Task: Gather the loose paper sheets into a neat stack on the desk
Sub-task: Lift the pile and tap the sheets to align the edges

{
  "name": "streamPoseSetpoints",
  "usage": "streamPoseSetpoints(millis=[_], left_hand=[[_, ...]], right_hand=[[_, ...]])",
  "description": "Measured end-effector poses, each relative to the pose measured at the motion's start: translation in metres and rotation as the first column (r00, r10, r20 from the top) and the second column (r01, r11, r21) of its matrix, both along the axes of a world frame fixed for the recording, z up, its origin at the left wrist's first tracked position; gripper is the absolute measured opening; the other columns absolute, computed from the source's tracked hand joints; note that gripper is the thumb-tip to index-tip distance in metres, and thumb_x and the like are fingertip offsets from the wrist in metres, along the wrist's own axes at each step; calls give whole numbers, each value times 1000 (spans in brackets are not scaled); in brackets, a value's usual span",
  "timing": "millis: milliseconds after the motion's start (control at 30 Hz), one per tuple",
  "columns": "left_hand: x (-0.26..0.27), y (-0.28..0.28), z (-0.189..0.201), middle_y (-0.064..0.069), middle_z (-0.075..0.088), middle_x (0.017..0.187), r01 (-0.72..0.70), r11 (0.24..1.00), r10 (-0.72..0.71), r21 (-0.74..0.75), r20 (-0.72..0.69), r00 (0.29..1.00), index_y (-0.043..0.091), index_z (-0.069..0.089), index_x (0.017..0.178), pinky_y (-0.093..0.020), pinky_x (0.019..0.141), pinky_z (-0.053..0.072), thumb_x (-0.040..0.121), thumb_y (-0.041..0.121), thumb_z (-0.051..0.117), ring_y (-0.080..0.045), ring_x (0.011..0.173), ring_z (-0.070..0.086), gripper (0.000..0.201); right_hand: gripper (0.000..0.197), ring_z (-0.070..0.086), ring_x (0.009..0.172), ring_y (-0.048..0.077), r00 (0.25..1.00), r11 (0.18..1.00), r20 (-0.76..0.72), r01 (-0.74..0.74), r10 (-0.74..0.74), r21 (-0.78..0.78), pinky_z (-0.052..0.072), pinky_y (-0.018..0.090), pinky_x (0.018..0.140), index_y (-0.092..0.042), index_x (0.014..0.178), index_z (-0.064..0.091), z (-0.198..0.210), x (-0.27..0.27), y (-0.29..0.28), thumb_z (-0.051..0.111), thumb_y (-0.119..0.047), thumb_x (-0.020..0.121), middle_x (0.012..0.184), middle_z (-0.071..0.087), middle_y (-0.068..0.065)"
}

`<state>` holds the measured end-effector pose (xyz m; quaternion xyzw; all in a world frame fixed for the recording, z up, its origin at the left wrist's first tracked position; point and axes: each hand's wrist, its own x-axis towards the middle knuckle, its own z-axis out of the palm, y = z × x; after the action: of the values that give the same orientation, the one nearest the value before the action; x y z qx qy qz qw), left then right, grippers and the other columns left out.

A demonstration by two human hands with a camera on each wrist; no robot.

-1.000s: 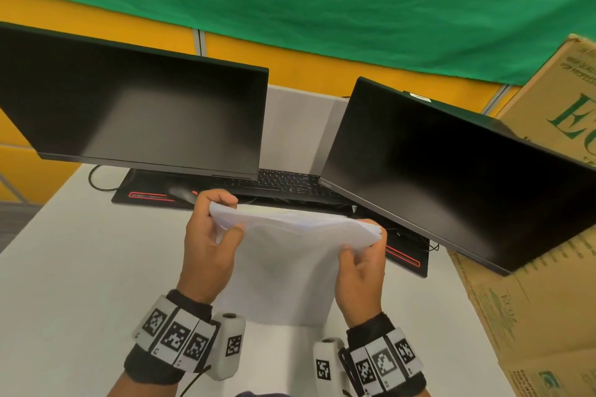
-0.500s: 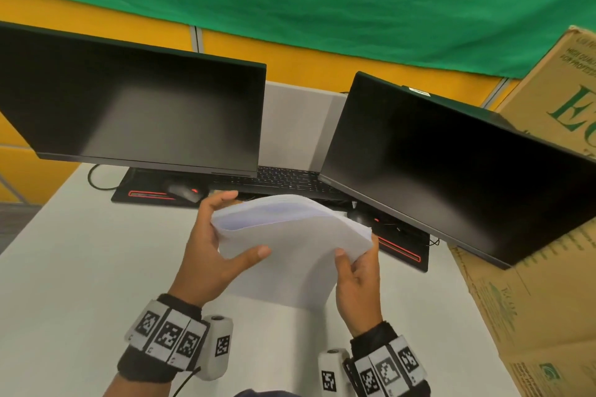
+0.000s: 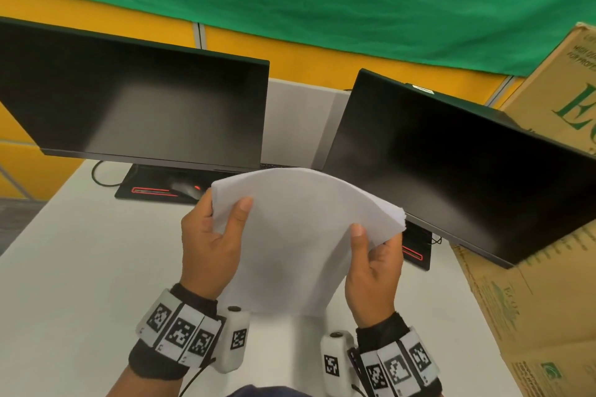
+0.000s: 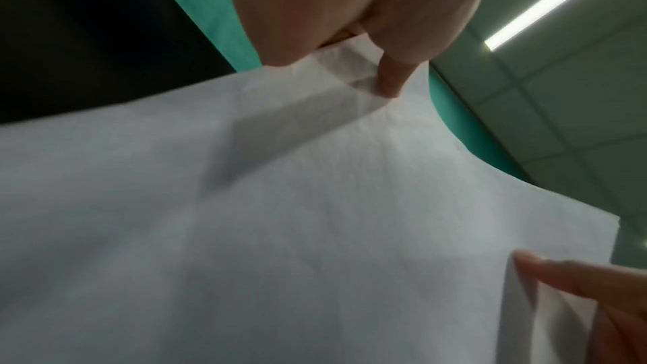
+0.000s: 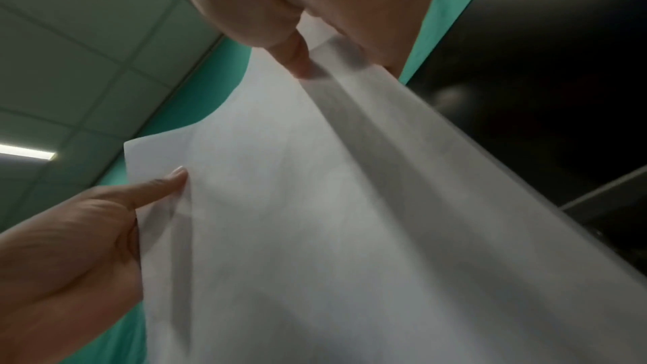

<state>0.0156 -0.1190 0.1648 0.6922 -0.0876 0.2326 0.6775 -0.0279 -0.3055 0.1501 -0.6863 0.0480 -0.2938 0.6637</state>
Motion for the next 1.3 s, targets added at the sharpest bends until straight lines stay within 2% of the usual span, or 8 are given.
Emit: streamPoseSetpoints(millis=[267, 400, 567, 733, 900, 1033, 1133, 1300], left_hand=[[-9, 3, -30, 26, 65, 87, -51, 999, 52, 10, -47, 998, 35, 56, 90, -7, 65, 48, 78, 43, 53, 4, 79, 61, 14], [-9, 1, -27, 23, 64, 77, -55, 998, 52, -32, -77, 996, 36, 54, 80, -11, 57, 47, 71, 52, 62, 5, 68, 59, 20], [-9, -7, -20, 23, 65, 76, -93, 996, 93, 6, -109, 990, 37, 52, 81, -3, 59, 47, 72, 15, 77, 11, 71, 60, 35], [-11, -9, -14, 31, 64, 78, -127, 992, 125, -10, -95, 988, 35, 54, 80, -4, 59, 47, 75, 33, 72, 8, 73, 60, 19], [-7, -5, -21, 20, 62, 74, -162, 986, 157, -30, -140, 978, 35, 53, 77, -11, 56, 47, 77, 52, 50, -1, 67, 57, 18], [-2, -5, -18, 13, 61, 62, -229, 966, 201, -118, -210, 957, 29, 56, 68, -31, 59, 48, 80, 49, 48, -15, 63, 56, 25], [1, -5, -19, 15, 62, 64, -255, 958, 221, -132, -224, 949, 18, 60, 74, -28, 59, 45, 80, 41, 51, -7, 62, 56, 25], [-1, -6, -18, 16, 60, 66, -165, 976, 135, -144, -199, 971, 18, 57, 78, -14, 50, 47, 77, 48, 45, -3, 62, 58, 33]], right_hand=[[45, 65, 91, 0, 987, 999, -157, -22, 26, 33, 52, 13, 78, -31, 117, 48, -26, -9, 6, 54, 4, 90, 97, 68, -12], [38, 66, 93, 8, 988, 1000, -152, 8, -10, -19, 55, 27, 86, -35, 109, 52, -15, -4, 8, 52, -1, 92, 100, 69, -9], [37, 66, 100, 13, 997, 999, -57, 53, -53, -3, 55, 34, 90, -33, 109, 53, -4, -8, 16, 51, 0, 92, 105, 68, -6], [48, 66, 93, 9, 998, 999, -58, 37, -35, 36, 57, 23, 80, -47, 101, 52, -12, -13, 21, 51, 0, 92, 98, 68, -14], [30, 64, 90, 8, 994, 997, -108, 34, -26, 72, 55, 23, 77, -31, 107, 51, -19, -8, 20, 62, -10, 88, 101, 65, 0], [28, 60, 75, 7, 993, 982, -96, 85, -70, 168, 51, 21, 67, -22, 90, 59, -2, 6, 17, 59, -44, 74, 79, 63, -13], [16, 55, 74, 10, 978, 972, -181, 140, -105, 190, 46, 33, 73, -22, 76, 61, 0, 18, 11, 58, -38, 80, 69, 59, -15], [19, 52, 61, -2, 978, 974, -198, 112, -72, 198, 42, 28, 67, -21, 69, 56, 3, 23, 10, 54, -31, 85, 62, 56, -17]])
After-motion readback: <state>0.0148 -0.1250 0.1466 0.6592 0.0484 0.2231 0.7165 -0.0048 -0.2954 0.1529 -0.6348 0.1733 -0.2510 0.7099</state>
